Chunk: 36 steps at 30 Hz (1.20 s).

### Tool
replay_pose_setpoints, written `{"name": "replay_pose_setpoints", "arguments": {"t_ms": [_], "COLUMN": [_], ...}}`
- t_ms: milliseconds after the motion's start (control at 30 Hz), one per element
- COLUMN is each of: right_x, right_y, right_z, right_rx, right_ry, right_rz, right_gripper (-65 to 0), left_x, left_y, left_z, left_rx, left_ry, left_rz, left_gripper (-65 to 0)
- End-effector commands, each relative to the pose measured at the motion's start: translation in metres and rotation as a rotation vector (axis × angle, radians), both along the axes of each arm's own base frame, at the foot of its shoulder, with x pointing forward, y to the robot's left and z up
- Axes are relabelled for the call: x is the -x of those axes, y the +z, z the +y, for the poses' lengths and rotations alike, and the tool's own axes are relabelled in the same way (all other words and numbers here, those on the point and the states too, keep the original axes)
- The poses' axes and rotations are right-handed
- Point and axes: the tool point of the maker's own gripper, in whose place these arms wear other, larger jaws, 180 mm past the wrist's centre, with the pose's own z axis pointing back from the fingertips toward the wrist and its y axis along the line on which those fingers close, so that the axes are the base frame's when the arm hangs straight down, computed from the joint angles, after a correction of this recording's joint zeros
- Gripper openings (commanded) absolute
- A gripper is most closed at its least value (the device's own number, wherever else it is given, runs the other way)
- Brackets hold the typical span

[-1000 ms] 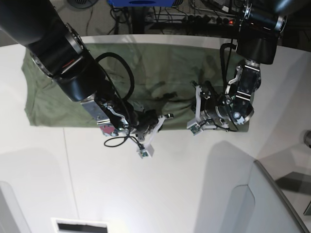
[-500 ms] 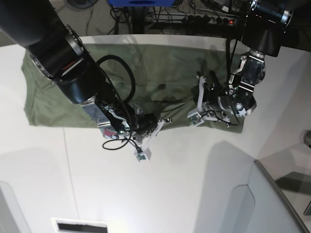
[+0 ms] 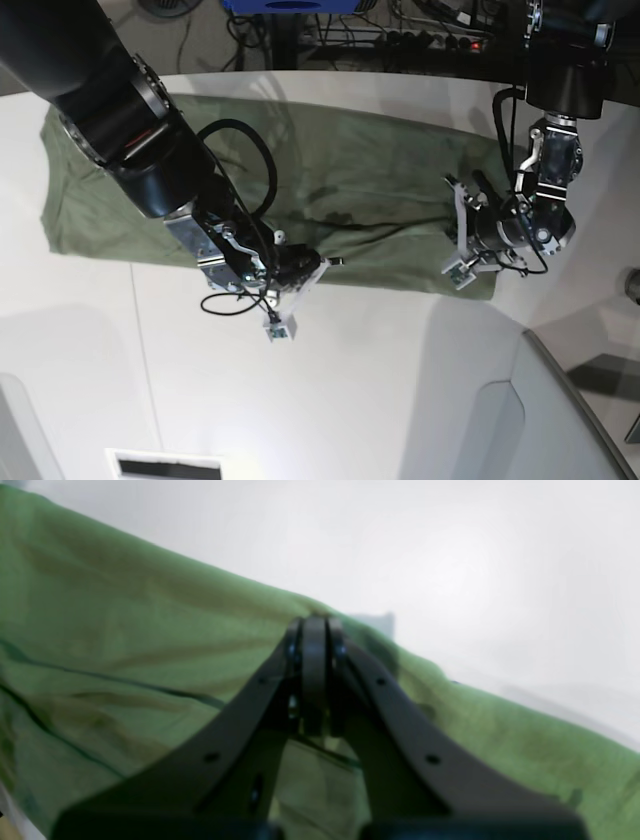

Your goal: Layout the t-shirt on the table in an organized manner, then fold the t-shirt properly

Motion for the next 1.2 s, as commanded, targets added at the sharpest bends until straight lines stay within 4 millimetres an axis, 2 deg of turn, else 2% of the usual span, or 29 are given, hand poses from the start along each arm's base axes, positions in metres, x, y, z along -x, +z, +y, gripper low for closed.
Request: {"name": "replay_pose_setpoints", "arguments": {"t_ms": [0, 100, 167, 333, 433, 667, 967, 1167], "right_x": [-0.005, -0.004, -0.002, -0.002, -0.001, 0.003, 0.002, 0.003], "right_y": [0.0, 0.002, 0.001, 0.001, 0.0, -0.002, -0.002, -0.003], "right_z": [-0.011, -0.007, -0.005, -0.004, -0.004, -0.004, -0.007, -0.008], "right_rx": [0.044, 0.034, 0.032, 0.034, 0.033, 0.041, 0.046, 0.047], "right_ry": [-0.02, -0.013, -0.01, -0.005, -0.003, 0.007, 0.004, 0.003], "right_rz": [0.009, 0.008, 0.011, 0.011, 0.012, 0.042, 0.04, 0.043], "right_gripper": [-63.5, -63.5, -63.5, -63.5, -63.5, -63.5, -63.5, -63.5], "left_x": [-0.012, -0.032, -0.036, -0.043, -0.058, -0.08, -0.069, -0.065], "left_y": [0.011, 0.017, 0.013, 0.01, 0.019, 0.021, -0.003, -0.004], "left_z": [0.008, 0.025, 0.032, 0.025, 0.013, 0.021, 0.029, 0.057], "left_rx": [0.009, 0.056, 0.063, 0.092, 0.119, 0.137, 0.174, 0.147], "left_ry": [0.016, 0.148, 0.187, 0.202, 0.203, 0.235, 0.273, 0.3], "left_rz": [-0.042, -0.152, -0.156, -0.148, -0.176, -0.178, -0.141, -0.15], "left_gripper": [-65.0, -65.0, -65.0, -65.0, -65.0, -65.0, -65.0, -65.0]}}
